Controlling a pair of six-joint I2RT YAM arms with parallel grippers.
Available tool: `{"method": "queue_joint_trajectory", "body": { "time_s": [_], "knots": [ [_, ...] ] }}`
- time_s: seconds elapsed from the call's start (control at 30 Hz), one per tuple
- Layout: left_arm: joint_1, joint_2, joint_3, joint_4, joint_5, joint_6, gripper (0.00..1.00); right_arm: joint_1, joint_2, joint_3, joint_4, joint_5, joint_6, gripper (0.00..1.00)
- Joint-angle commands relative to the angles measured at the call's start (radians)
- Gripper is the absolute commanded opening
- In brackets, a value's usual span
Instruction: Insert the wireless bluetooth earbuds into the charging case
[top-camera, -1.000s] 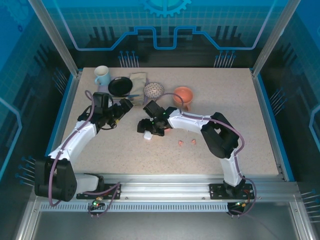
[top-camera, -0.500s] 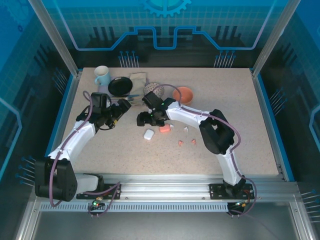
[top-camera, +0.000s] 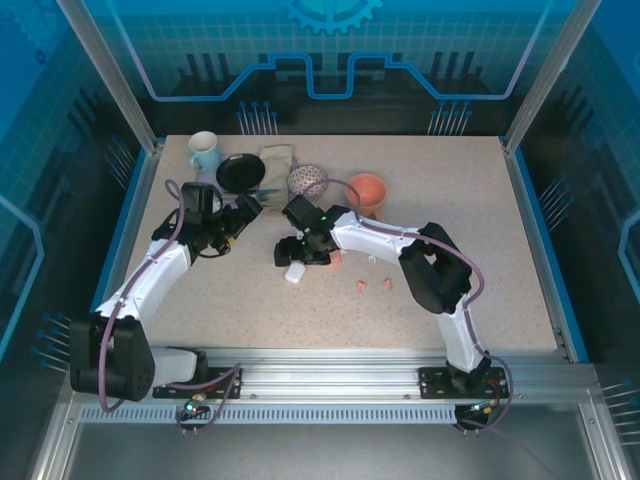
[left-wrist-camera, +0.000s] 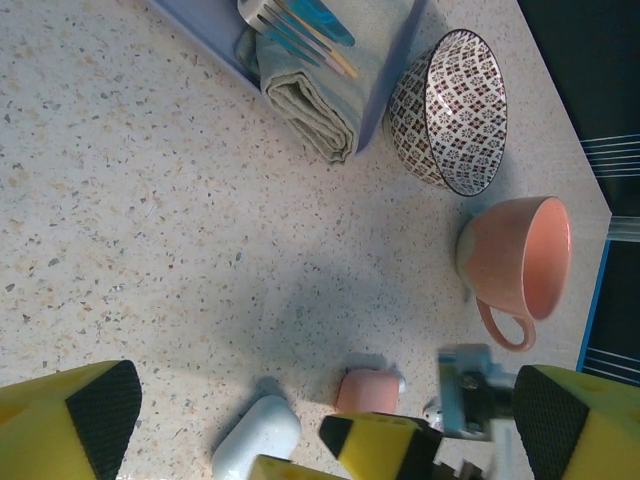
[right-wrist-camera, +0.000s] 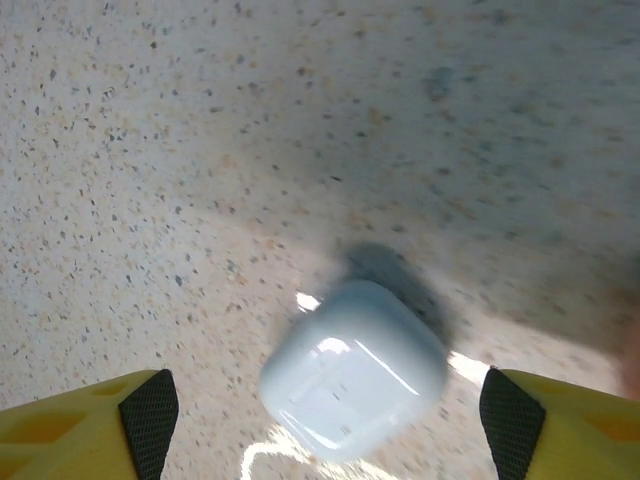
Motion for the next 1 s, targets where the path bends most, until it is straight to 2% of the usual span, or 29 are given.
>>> {"method": "queue_joint_trajectory", "body": {
  "time_s": [0.0, 0.3, 0.67, 0.97],
  "knots": [
    [0.008, 0.012, 0.031, -0.013, 0.041, -0.006, 0.99, -0.051, -0.097, -0.07, -0.019, 0.041, 0.007, 0.83],
    [0.007, 0.026, 0.042, -0.014, 0.061, -0.005, 0.99, -0.097, -0.202, -0.221, -0.002, 0.044, 0.011, 0.84],
    [-0.002, 0.053, 0.065, -0.011, 0.068, -0.011, 0.99, -0.103, -0.159, -0.256, 0.04, 0.009, 0.049, 0.85],
    [-0.02, 0.073, 0.082, -0.011, 0.063, -0.015, 0.99, -0.121, -0.084, -0.197, 0.042, -0.018, 0.073, 0.85]
  ]
}}
